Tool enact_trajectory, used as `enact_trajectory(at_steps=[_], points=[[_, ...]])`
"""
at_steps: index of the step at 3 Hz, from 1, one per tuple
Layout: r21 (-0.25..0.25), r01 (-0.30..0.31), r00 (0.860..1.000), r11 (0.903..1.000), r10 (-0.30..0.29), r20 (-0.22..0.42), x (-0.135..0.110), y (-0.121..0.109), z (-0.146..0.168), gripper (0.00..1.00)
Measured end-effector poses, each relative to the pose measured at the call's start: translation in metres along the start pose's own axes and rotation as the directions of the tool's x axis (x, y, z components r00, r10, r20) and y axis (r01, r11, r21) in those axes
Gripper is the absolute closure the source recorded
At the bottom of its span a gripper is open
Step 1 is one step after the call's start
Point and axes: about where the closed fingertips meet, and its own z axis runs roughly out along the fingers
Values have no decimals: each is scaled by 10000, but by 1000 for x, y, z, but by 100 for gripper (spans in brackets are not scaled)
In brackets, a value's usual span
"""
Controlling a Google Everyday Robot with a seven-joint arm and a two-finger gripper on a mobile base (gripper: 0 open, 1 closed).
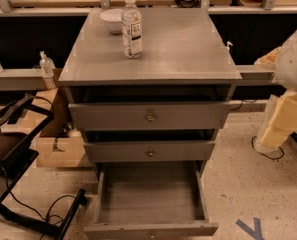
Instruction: Close bottom drawer
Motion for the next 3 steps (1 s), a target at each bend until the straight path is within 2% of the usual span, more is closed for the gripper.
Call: enact_trajectory(at_steps=[1,2,3], points=[[-11,-512,9912,9987,510,1222,7,40,28,0],[-465,-1342,9577,9899,1416,2507,27,79,86,14],[-1473,-2189,9038,9646,2574,3419,47,118,178,38]])
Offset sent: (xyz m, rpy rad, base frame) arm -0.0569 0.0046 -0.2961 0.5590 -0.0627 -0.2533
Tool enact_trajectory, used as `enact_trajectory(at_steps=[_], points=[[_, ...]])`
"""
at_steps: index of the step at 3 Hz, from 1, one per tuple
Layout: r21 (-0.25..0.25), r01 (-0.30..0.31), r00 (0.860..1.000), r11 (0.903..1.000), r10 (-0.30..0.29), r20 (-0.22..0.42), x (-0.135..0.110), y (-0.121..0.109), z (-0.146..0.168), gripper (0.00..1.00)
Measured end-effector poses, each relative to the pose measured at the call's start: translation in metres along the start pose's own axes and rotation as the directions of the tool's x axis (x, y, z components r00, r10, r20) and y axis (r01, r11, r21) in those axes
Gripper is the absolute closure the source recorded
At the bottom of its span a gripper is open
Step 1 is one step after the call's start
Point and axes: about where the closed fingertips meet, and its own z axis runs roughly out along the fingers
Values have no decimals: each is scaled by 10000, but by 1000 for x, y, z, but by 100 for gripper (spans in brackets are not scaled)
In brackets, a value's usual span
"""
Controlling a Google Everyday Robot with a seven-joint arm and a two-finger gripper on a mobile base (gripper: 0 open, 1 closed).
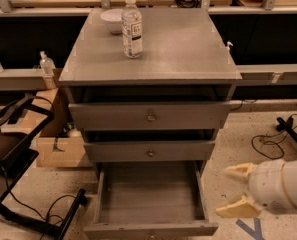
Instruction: Close bottom drawer
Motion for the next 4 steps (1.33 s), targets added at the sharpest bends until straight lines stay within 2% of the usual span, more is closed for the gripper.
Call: enact_trajectory(at_steps=[1,2,3,4], points=[[-179,-721,9963,9972,729,449,44,3,71,61],[495,-984,9935,9939,953,623,53,-18,85,84],[470,-961,9937,9943,932,616,52,-17,85,100],[285,-1220,9913,9921,1204,531,63,-17,110,100]])
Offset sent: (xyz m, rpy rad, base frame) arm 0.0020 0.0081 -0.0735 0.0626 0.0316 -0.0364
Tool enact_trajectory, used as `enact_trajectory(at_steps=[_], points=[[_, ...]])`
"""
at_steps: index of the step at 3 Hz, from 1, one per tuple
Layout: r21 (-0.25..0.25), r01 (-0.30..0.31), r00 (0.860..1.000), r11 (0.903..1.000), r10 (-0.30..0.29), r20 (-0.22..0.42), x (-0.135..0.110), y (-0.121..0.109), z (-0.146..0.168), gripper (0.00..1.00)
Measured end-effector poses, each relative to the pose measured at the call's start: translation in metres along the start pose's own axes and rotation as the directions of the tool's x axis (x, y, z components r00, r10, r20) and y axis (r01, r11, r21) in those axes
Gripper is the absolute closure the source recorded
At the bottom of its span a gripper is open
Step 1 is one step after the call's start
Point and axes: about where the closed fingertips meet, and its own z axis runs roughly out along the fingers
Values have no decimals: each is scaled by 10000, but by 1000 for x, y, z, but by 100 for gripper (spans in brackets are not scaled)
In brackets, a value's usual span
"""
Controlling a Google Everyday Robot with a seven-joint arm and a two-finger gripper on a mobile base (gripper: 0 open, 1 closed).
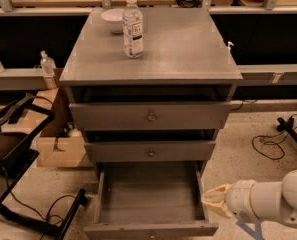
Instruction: Close bottom drawer
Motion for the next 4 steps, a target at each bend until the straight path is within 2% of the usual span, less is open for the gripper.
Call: enact_trajectory(at_steps=[1,2,3,4], points=[[-63,-353,9984,9994,355,441,20,-13,41,100],[-177,-695,9921,9974,710,1034,52,-30,83,100],[-401,-1228,9757,9916,1280,1777,99,-45,143,100],[-615,-1724,9608,9831,1816,2096,132,-46,180,100]])
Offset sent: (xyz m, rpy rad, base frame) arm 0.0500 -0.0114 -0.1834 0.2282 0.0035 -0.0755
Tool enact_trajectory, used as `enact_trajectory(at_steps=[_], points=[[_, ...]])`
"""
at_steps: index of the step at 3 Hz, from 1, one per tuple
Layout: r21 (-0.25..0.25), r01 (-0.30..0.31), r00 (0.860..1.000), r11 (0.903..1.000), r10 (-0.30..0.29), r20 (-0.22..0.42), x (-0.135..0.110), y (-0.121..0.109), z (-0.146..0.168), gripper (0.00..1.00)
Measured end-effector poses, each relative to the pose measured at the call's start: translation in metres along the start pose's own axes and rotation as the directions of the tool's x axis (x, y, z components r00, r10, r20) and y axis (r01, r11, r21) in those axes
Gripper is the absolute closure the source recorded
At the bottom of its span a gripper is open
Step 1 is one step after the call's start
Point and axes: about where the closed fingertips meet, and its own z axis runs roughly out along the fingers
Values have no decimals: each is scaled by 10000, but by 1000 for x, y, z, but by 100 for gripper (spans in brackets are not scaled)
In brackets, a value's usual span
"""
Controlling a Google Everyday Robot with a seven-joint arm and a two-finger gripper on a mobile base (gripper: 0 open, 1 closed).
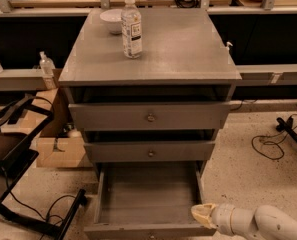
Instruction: Close bottom drawer
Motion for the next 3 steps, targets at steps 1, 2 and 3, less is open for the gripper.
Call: enact_trajectory(at_steps=[1,2,3], points=[[123,-453,9980,9989,447,446,48,-1,30,100],[-55,-1295,9912,9916,1296,262,104,4,69,100],[-81,-1355,9907,9907,1356,132,111,7,74,100]])
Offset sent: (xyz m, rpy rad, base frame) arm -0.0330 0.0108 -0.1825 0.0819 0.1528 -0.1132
